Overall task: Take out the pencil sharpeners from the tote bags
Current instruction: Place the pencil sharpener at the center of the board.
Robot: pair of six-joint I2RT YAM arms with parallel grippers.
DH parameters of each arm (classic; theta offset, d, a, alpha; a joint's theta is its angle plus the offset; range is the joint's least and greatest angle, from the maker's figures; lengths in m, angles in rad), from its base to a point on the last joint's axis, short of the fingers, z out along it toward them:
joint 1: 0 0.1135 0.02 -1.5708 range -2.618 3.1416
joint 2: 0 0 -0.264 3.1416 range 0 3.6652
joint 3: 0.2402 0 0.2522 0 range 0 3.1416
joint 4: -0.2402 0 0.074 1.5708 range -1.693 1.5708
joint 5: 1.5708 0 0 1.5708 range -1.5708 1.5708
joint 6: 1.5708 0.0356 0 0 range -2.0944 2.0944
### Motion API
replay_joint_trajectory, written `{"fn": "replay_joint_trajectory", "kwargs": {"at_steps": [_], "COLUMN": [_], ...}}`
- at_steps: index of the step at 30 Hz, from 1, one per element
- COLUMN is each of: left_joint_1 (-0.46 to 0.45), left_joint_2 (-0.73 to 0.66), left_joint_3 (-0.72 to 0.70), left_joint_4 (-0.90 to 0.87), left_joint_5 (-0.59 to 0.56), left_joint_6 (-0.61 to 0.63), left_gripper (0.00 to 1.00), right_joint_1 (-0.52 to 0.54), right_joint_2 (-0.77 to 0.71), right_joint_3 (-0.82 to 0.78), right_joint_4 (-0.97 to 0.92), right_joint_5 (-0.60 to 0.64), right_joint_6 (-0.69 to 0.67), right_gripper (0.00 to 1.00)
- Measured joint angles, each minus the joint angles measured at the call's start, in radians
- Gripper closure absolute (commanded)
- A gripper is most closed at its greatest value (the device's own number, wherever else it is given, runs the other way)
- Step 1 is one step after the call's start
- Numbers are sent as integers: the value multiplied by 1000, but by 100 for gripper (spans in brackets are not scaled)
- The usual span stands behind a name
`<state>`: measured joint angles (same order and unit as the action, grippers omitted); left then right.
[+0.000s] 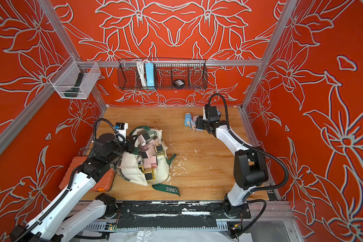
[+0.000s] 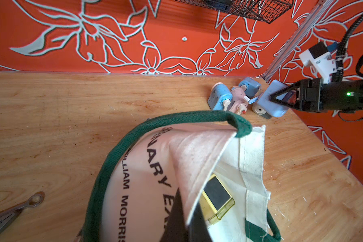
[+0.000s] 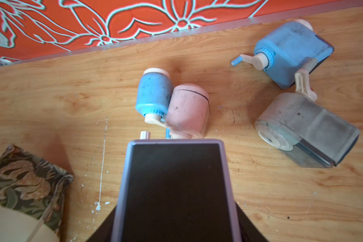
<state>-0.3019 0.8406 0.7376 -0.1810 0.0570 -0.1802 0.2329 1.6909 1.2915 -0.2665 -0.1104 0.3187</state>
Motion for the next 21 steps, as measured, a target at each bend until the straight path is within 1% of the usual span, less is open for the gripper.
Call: {"fn": "replay_joint_trajectory", "kwargs": {"at_steps": [11, 21], "left_joint_1": [0, 0], "left_joint_2": [6, 8], "left_joint_3": [0, 0], "left_joint_4": [3, 3], "left_joint_5": [0, 0], "left_joint_6": [0, 0], "left_gripper": [100, 100], "right_joint_1": [-6, -17], "right_joint_2": [129, 201], "right_joint_3": [77, 121], "right_joint_4": [-31, -45], "right_joint_5": [17, 43], "right_joint_6": [-8, -19], "right_gripper": [68, 68]}}
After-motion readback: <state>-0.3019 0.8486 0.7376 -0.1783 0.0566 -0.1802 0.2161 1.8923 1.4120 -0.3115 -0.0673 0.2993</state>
